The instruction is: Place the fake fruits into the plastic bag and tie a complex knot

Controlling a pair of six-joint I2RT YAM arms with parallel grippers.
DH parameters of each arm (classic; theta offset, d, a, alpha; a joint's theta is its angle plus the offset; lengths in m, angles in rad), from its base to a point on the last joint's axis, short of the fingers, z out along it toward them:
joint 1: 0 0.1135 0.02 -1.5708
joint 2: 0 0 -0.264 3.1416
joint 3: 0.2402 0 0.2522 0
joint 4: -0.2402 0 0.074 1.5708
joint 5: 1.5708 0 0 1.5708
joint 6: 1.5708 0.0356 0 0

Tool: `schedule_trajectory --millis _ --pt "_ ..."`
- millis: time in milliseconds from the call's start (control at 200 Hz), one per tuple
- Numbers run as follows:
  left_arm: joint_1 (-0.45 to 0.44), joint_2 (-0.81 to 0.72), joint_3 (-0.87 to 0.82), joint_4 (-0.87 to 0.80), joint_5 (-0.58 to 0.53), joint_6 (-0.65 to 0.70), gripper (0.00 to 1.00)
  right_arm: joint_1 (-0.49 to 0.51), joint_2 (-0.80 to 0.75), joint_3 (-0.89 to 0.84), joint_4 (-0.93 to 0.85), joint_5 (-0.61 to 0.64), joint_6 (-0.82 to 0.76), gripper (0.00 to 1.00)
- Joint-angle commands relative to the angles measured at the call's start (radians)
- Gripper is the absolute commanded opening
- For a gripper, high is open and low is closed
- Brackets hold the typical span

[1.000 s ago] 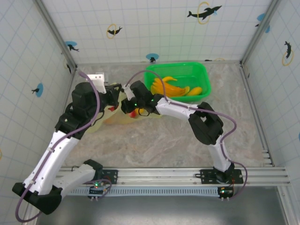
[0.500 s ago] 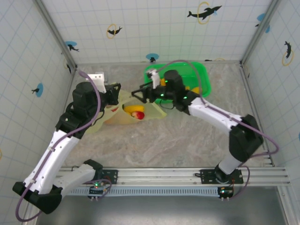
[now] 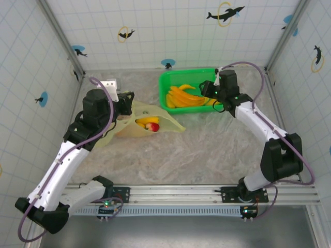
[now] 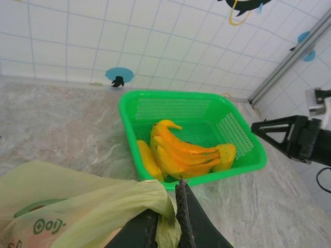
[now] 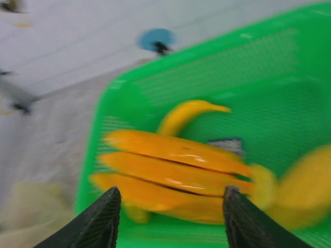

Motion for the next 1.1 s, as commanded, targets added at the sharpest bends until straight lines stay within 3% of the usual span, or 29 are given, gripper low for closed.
schedule_trajectory --millis 0,125,325,540,1096 --pt "-0.006 0.006 0.003 0.02 -0.007 0.016 0.14 -0.001 0.087 0.139 -0.259 0.329 0.137 0.6" --pt "-0.007 0.003 -0.004 0.024 -0.004 0.016 0.14 -0.018 0.222 0.312 -0.461 0.478 0.216 0.62" --pt "-0.008 -0.014 -0.019 0.028 -0.007 0.017 0.14 -0.09 0.407 0.53 -0.646 0.392 0.356 0.64" --pt "-0.008 -0.028 -0.023 0.029 -0.013 0.018 0.14 -0.103 0.573 0.704 -0.795 0.31 0.436 0.68" --pt "-0.014 -0.041 -0.031 0.037 -0.028 0.021 0.14 -0.085 0.764 0.745 -0.823 0.231 0.511 0.71"
